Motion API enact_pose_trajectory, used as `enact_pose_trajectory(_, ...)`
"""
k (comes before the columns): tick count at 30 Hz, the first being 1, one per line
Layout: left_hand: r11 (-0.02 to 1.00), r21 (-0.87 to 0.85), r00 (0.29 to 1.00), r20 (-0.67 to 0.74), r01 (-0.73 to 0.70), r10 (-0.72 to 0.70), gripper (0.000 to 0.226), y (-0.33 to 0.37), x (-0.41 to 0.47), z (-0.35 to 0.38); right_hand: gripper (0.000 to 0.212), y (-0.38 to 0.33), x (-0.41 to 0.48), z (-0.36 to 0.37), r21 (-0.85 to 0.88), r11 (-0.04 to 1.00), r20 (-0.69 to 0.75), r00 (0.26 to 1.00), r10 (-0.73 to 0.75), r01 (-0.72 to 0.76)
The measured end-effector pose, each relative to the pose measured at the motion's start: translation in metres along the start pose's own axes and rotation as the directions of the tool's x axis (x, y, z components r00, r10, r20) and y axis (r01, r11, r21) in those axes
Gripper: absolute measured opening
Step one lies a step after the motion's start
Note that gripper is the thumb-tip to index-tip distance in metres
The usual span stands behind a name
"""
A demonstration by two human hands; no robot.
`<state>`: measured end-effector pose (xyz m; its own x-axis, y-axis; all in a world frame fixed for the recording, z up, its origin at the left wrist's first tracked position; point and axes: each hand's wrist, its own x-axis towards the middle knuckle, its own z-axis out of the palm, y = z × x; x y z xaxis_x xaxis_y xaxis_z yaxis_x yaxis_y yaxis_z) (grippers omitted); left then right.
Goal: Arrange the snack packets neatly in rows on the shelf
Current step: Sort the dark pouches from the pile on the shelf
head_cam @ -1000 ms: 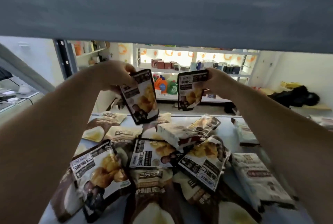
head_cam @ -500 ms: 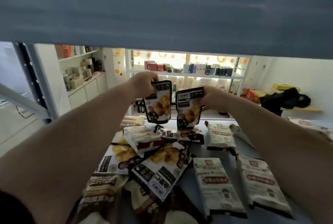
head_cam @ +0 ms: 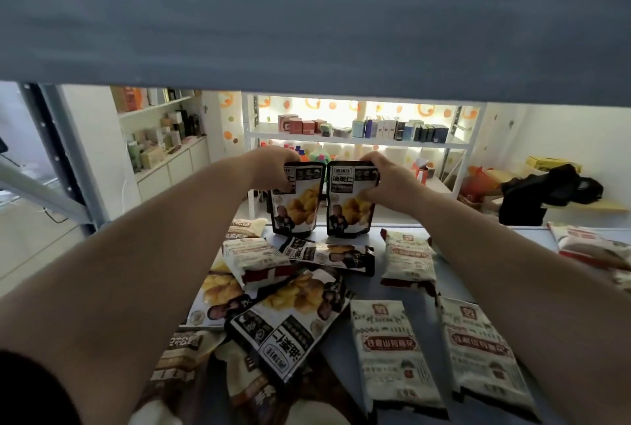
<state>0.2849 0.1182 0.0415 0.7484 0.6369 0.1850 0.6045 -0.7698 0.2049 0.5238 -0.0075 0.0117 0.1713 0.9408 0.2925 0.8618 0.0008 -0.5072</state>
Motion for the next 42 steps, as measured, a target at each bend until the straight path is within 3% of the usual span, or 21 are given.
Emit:
enact_pose_trajectory(4, 1.000, -0.011, 0.997, -0.069, -0.026, 0.025, 0.033, -0.003, -0.006, 0.003, 0.074, -0.010, -0.001, 0.002, -0.101, 0.994, 0.009, 0.999, 0.033, -0.032)
enact_pose_trajectory(7, 0.997, -0.063, 0.988, -0.155, -0.034, 0.024, 0.044, -0.006, -0.018, 0.004, 0.084, -0.029, -0.007, 0.006, -0.328, 0.944, -0.052, 0.998, 0.022, -0.037)
enact_pose_trajectory(10, 0.988, -0.147, 0.966, -0.258, -0.055, 0.015, 0.052, -0.025, -0.043, -0.010, 0.074, -0.072, -0.017, 0.013, -0.481, 0.858, -0.150, 0.948, -0.282, 0.179)
enact_pose_trajectory(12, 0.990, -0.143, 0.962, -0.270, -0.010, -0.029, 0.046, -0.055, -0.068, -0.024, 0.059, -0.111, -0.021, 0.029, -0.467, 0.771, -0.093, 0.843, -0.531, 0.434)
enact_pose_trajectory(13, 0.991, -0.124, 0.968, -0.241, 0.043, -0.073, 0.043, -0.074, -0.082, -0.029, 0.051, -0.130, -0.023, 0.043, -0.410, 0.751, -0.036, 0.814, -0.580, 0.518)
enact_pose_trajectory(15, 0.979, -0.061, 0.971, -0.132, 0.193, -0.199, 0.040, -0.112, -0.113, -0.034, 0.043, -0.165, -0.020, 0.077, -0.293, 0.794, 0.119, 0.845, -0.522, 0.532)
enact_pose_trajectory(18, 0.927, 0.029, 0.926, 0.039, 0.375, -0.376, 0.047, -0.153, -0.151, -0.024, 0.050, -0.198, 0.000, 0.125, -0.351, 0.875, 0.402, 0.898, -0.181, 0.334)
enact_pose_trajectory(20, 0.894, 0.058, 0.884, 0.136, 0.444, -0.448, 0.054, -0.167, -0.167, -0.012, 0.062, -0.207, 0.010, 0.144, -0.400, 0.883, 0.545, 0.838, 0.014, 0.246)
enact_pose_trajectory(22, 0.884, 0.091, 0.857, 0.217, 0.459, -0.467, 0.055, -0.176, -0.176, -0.001, 0.061, -0.212, 0.015, 0.155, -0.462, 0.847, 0.631, 0.768, 0.106, 0.264)
enact_pose_trajectory(25, 0.891, 0.107, 0.860, 0.233, 0.441, -0.454, 0.054, -0.189, -0.185, 0.009, 0.050, -0.220, 0.024, 0.168, -0.499, 0.813, 0.657, 0.743, 0.131, 0.299)
enact_pose_trajectory(31, 0.881, 0.189, 0.874, 0.147, 0.434, -0.462, 0.061, -0.210, -0.193, 0.013, 0.057, -0.242, 0.037, 0.193, -0.523, 0.779, 0.636, 0.767, 0.086, 0.347)
enact_pose_trajectory(38, 0.883, 0.194, 0.877, 0.145, 0.429, -0.458, 0.060, -0.209, -0.198, 0.012, 0.060, -0.244, 0.038, 0.199, -0.489, 0.810, 0.628, 0.775, 0.070, 0.324)
enact_pose_trajectory(42, 0.880, 0.165, 0.869, 0.153, 0.446, -0.470, 0.066, -0.189, -0.204, -0.009, 0.060, -0.250, 0.041, 0.196, -0.384, 0.882, 0.540, 0.841, -0.026, 0.274)
